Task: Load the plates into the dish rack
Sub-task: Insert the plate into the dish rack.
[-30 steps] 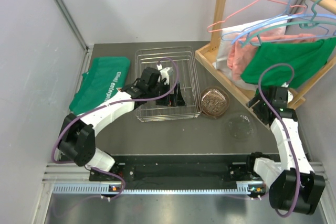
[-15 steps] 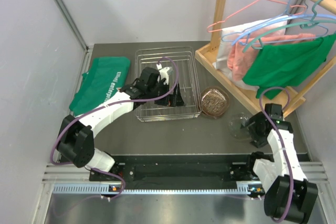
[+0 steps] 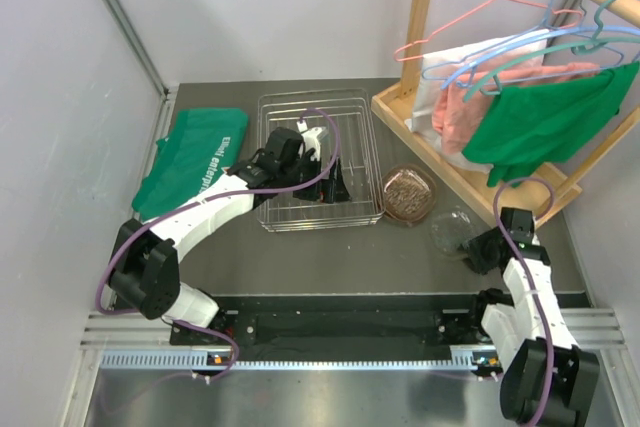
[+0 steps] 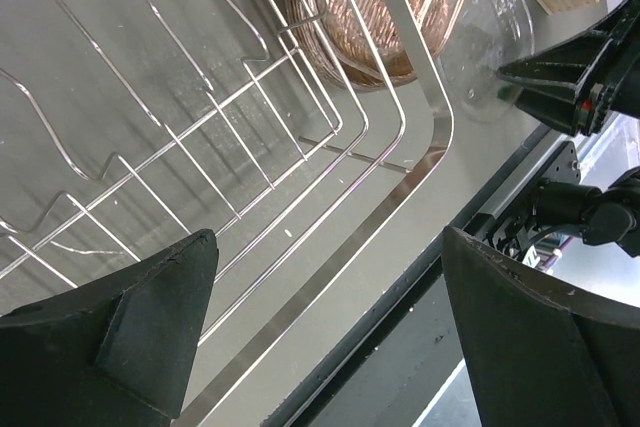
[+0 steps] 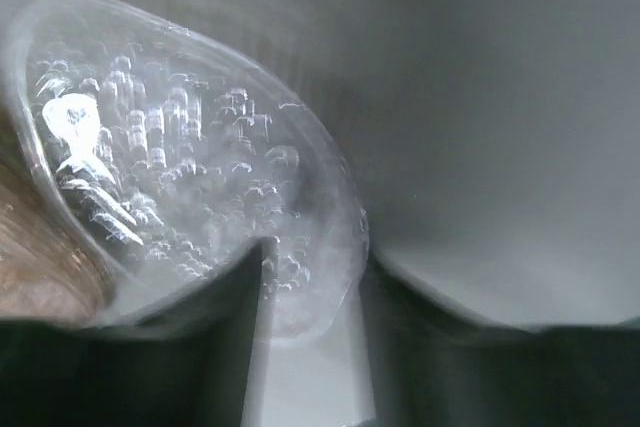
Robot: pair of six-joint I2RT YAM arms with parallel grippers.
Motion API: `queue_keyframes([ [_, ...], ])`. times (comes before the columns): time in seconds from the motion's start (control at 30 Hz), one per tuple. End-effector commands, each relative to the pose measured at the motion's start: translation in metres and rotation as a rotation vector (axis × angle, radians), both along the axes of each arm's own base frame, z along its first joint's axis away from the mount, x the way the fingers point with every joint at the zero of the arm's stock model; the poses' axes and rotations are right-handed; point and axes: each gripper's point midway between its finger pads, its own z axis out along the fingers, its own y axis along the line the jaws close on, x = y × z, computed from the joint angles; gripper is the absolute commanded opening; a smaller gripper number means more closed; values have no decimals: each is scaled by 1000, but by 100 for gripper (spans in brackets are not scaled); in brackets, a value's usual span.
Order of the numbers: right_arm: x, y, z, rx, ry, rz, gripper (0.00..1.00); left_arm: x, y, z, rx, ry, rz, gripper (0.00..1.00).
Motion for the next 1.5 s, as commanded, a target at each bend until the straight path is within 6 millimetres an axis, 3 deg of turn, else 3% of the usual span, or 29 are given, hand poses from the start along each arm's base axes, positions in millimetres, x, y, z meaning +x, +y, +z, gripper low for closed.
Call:
queue_keyframes([
  [0.0,0,-8,-12,-25,11,-37,25,3,3,9,-4,-30,8,97],
  [0.07,0,-6,-11,-18,5,-31,8,3,4,10,-6,-31,13,97],
  [0.13,-2,-6,-12,-20,9,-34,0,2,4,9,-3,-29,15,97],
  [0.37,-7,-9,7,-43,7,-37,0,1,5,13,-6,-31,13,97],
  [0.6,-14,-28,57,-156,-56,-105,0,-2,5,15,-10,-30,13,97],
  [0.77,-9,-24,79,-136,-130,-112,0,-1,7,18,-9,-40,23,99],
  [1.0,4,-21,138,-163,-307,-67,0,1,9,29,-25,-70,39,99],
  [1.17,26,9,166,-81,-476,125,0,6,1,40,-79,-89,50,99],
  [1.33,28,26,178,-83,-530,250,0,10,-8,49,-139,-77,55,99],
  [1.47,33,53,187,-21,-576,386,0,12,-18,59,-209,-73,49,99],
])
